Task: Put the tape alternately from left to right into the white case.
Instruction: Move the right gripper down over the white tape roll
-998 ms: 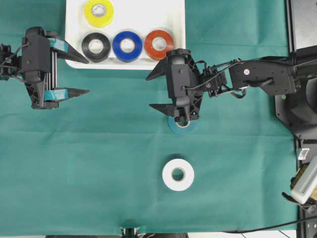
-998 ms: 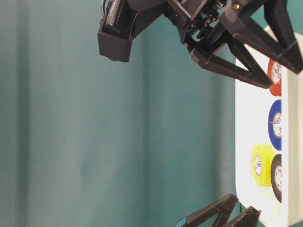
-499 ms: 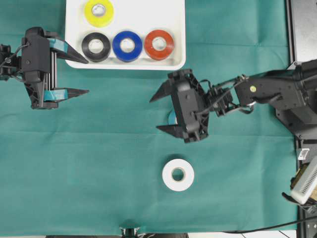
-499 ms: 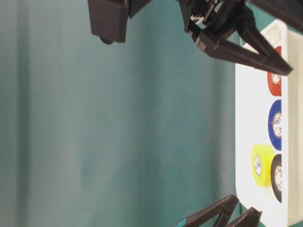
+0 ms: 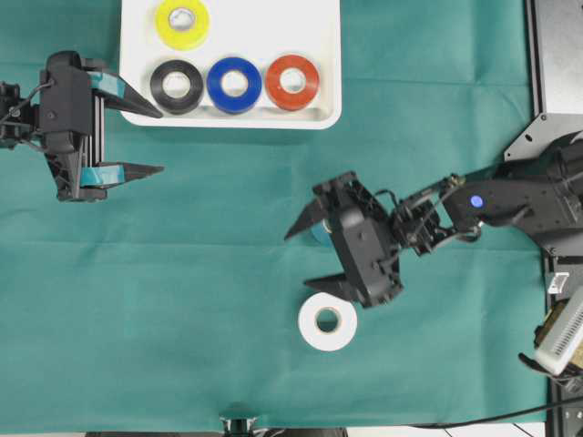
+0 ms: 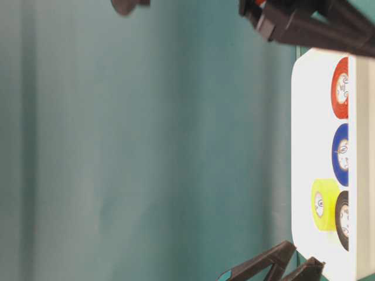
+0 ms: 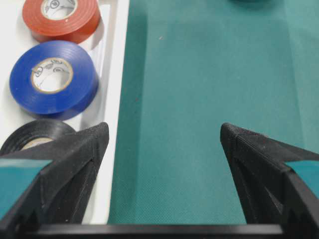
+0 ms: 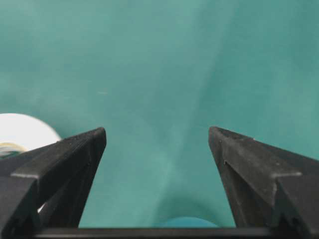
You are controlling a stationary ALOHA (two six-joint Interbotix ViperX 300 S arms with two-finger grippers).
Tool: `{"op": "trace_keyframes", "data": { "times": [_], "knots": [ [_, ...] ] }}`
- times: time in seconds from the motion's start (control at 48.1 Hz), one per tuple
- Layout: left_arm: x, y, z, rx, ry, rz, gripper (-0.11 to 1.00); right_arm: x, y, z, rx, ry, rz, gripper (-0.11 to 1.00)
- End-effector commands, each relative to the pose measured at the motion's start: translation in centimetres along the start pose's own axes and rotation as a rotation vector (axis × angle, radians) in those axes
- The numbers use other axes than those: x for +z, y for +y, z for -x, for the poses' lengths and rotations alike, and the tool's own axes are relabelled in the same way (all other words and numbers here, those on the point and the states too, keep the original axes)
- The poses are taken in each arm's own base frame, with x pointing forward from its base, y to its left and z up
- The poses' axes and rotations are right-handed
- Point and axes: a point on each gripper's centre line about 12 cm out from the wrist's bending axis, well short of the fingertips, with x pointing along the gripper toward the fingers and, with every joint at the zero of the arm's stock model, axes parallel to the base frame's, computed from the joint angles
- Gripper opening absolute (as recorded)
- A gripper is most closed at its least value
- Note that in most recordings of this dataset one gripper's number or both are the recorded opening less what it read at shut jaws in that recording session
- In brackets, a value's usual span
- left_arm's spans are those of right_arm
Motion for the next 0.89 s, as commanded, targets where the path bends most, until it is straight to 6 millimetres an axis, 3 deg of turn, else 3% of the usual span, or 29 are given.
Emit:
{"op": "trace_keyframes", "data": {
  "times": [0.0, 0.312, 0.873],
  "knots": [
    [0.8, -0.1, 0.2, -0.003, -0.029, -0.003, 0.95, 1.0, 1.3, 0.5, 0.030, -0.037, 0.018, 0.85],
    [1.1, -0.4, 0.2, -0.012, -0.038, -0.006, 0.95, 0.0, 4.3, 0.6, 0.101, -0.014, 0.071, 0.85],
    [1.2, -0.8, 0.2, -0.023, -0.039, -0.010, 0.95, -2.2, 4.5, 0.1, 0.105, 0.051, 0.074, 0.85]
  ]
}}
